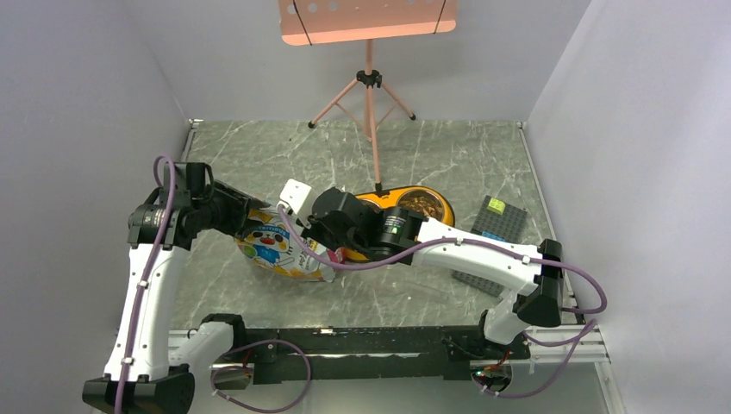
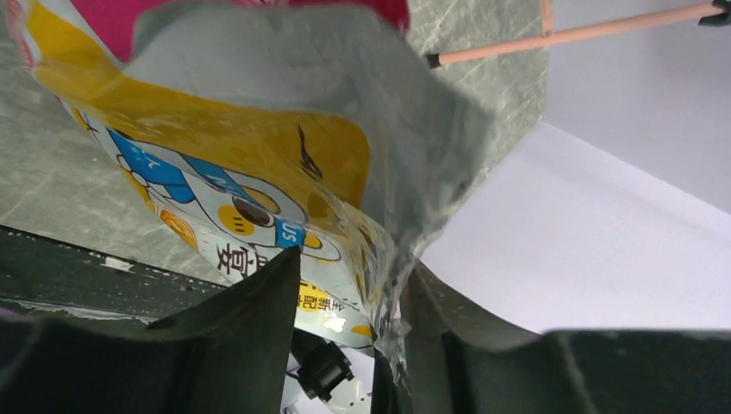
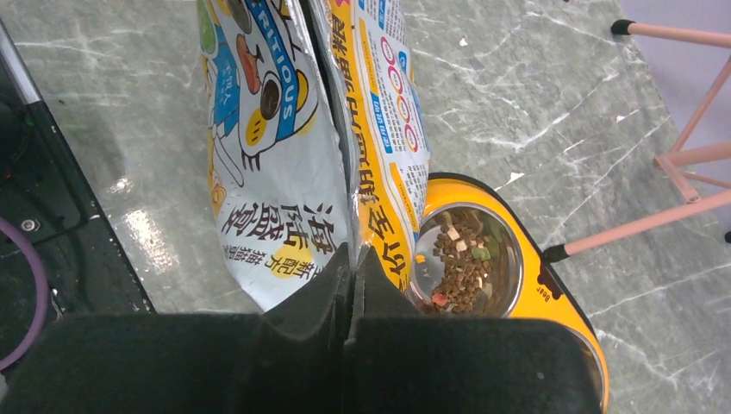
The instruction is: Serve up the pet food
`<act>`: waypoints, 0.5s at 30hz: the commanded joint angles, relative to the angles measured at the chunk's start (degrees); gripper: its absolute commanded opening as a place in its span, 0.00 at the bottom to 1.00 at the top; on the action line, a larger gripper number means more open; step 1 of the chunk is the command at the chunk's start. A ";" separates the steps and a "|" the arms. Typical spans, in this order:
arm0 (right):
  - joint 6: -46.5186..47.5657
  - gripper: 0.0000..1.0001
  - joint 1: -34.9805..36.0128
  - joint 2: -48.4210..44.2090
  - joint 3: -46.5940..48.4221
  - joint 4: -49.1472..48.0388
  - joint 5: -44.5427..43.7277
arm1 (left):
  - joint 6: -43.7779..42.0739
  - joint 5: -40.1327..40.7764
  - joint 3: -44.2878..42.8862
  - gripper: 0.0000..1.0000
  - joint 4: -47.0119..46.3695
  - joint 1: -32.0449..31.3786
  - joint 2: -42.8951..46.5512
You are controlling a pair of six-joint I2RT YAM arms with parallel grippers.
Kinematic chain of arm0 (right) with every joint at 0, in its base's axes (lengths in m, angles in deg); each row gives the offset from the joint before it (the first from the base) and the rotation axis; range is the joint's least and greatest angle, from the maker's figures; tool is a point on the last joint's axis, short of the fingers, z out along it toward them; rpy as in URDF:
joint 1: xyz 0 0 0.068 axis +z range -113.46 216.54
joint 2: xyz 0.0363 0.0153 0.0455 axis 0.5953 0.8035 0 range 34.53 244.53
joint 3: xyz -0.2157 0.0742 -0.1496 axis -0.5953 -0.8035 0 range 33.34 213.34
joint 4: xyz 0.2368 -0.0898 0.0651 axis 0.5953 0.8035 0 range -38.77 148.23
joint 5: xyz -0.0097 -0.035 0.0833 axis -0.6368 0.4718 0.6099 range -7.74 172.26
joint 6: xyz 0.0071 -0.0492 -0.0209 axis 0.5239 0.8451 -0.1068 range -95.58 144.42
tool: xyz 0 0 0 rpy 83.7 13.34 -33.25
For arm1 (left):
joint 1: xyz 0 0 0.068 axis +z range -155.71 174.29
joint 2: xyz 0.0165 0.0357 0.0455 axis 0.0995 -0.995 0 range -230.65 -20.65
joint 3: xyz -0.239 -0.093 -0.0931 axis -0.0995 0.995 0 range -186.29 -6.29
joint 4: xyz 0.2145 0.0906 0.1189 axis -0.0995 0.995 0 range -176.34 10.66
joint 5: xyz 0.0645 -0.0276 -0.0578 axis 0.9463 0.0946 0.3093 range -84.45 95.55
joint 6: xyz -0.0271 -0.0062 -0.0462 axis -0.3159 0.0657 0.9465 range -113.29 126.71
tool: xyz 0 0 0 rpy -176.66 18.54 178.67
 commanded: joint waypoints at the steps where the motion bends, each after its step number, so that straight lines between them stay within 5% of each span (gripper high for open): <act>1: -0.58 0.00 -0.34 -5.38 1.50 4.23 -1.81 | 2.73 2.49 -1.40 0.53 -2.98 -4.67 0.25; 7: 0.11 0.00 0.23 -4.53 2.76 4.69 -1.09 | 5.20 3.52 1.90 0.44 -5.56 -7.53 1.10; 8: 0.18 0.00 0.37 -4.42 2.85 4.58 -1.08 | 5.10 4.11 1.77 0.35 -5.83 -7.53 0.95; 9: 0.41 0.00 0.58 -4.24 2.87 4.45 -1.06 | 4.64 5.03 1.40 0.15 -6.22 -7.53 0.86; 11: 0.74 0.00 0.86 -3.45 2.95 3.91 -0.74 | 3.68 7.12 -0.34 0.00 -6.30 -7.45 0.36; 13: 1.37 0.22 0.89 -1.83 3.53 2.66 -0.22 | 2.84 7.59 -3.81 0.00 -4.85 -7.44 -1.48; 15: 2.26 0.32 0.89 0.86 5.60 1.57 0.41 | 2.91 7.32 -7.75 0.00 -0.96 -7.44 -3.82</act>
